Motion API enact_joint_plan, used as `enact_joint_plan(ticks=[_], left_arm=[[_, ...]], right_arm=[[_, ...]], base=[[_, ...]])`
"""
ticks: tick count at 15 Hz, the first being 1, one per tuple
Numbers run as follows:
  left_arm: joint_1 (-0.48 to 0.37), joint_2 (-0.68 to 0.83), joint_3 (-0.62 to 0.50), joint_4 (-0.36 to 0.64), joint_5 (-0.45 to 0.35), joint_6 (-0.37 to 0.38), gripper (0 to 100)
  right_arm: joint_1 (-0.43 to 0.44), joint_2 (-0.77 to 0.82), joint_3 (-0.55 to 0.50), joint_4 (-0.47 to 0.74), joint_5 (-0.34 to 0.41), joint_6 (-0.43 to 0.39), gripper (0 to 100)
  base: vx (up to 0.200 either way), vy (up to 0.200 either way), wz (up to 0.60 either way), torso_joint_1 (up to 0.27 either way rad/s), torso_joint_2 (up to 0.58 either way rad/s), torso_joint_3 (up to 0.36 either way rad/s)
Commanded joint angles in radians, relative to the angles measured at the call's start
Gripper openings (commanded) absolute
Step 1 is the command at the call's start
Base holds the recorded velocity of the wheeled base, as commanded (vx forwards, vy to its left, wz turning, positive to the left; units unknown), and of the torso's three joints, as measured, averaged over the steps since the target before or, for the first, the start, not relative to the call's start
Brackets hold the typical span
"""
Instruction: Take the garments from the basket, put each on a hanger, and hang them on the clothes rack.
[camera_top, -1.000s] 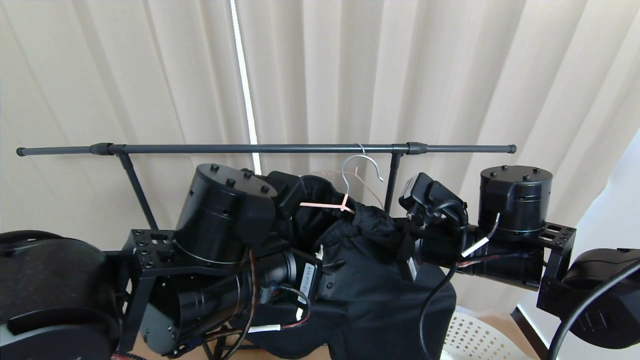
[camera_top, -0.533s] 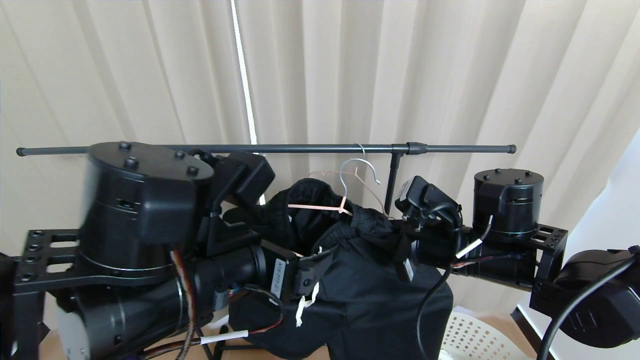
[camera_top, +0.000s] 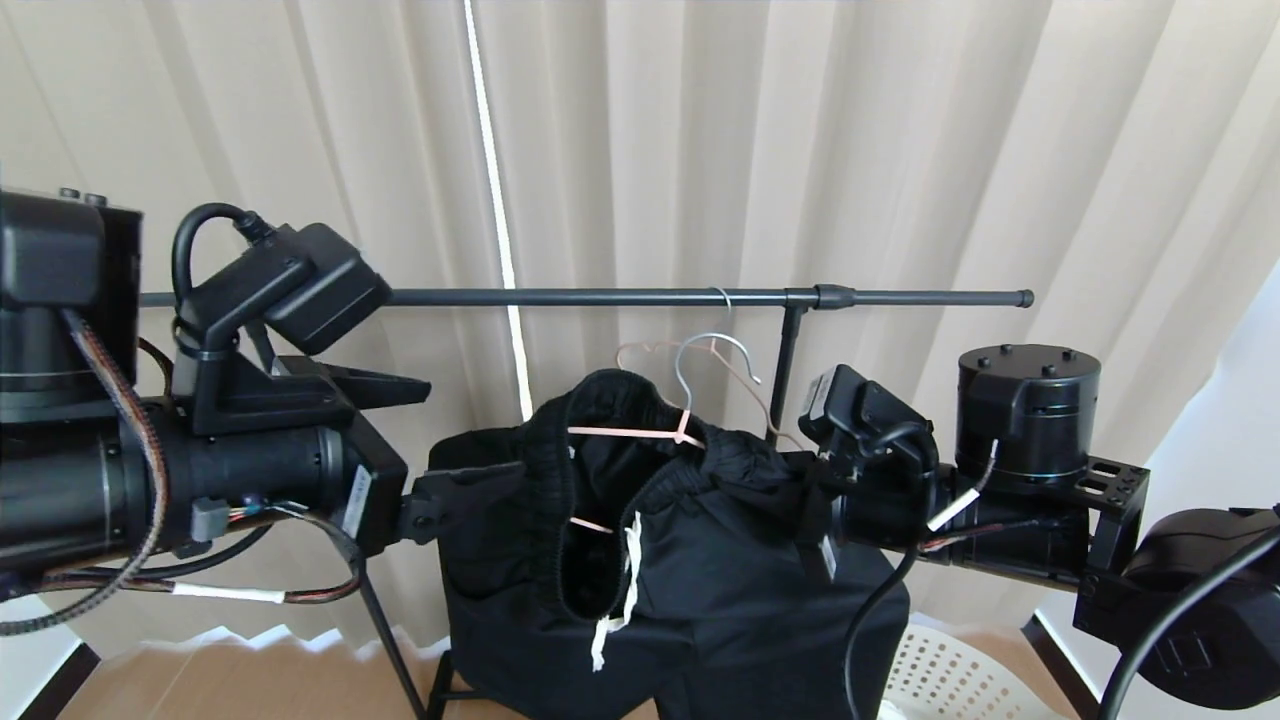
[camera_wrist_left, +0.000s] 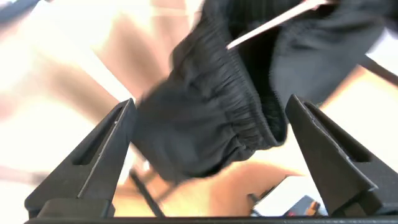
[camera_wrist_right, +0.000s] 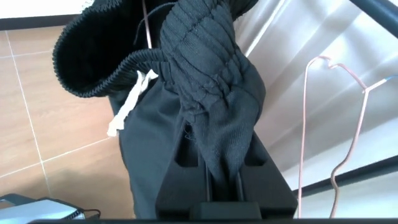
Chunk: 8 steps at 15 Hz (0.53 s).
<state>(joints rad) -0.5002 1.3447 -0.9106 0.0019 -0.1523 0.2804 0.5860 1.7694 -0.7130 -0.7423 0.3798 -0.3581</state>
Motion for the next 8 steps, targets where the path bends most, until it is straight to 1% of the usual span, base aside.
enact_joint_plan(ticks=[1,3,4,6,7,8], left_arm=[[0.146,-0.006,-0.011,0.018,-0.208,0.143,100],[0.207,0.053,-0.017,0.029,-0.320,0.269,100],[0.212,0.085,-0.019,0.029,-0.343,0.322,100],[0.206,0.142,-0.017,0.029,-0.343,0.433,100],[0.190,0.172,-0.019,0.030,-0.343,0.505,100],[0.177,0.189,-0.019,0.029,-0.345,0.528,100]], right_arm=[[-0.002,-0.021,0.015,0.000,0.030,-0.002,0],[-0.006,-0.025,0.027,0.000,0.068,-0.033,0],[-0.008,-0.024,0.033,0.000,0.091,-0.048,0],[-0.008,-0.022,0.041,0.000,0.111,-0.067,0],[-0.008,-0.019,0.044,0.000,0.111,-0.073,0],[-0.008,-0.016,0.044,0.000,0.111,-0.073,0]], base=[[0.000,0.000,0.00,0.000,0.00,0.000],[0.000,0.000,0.00,0.000,0.00,0.000],[0.000,0.000,0.00,0.000,0.00,0.000],[0.000,0.000,0.00,0.000,0.00,0.000],[0.000,0.000,0.00,0.000,0.00,0.000],[0.000,0.000,0.00,0.000,0.00,0.000]])
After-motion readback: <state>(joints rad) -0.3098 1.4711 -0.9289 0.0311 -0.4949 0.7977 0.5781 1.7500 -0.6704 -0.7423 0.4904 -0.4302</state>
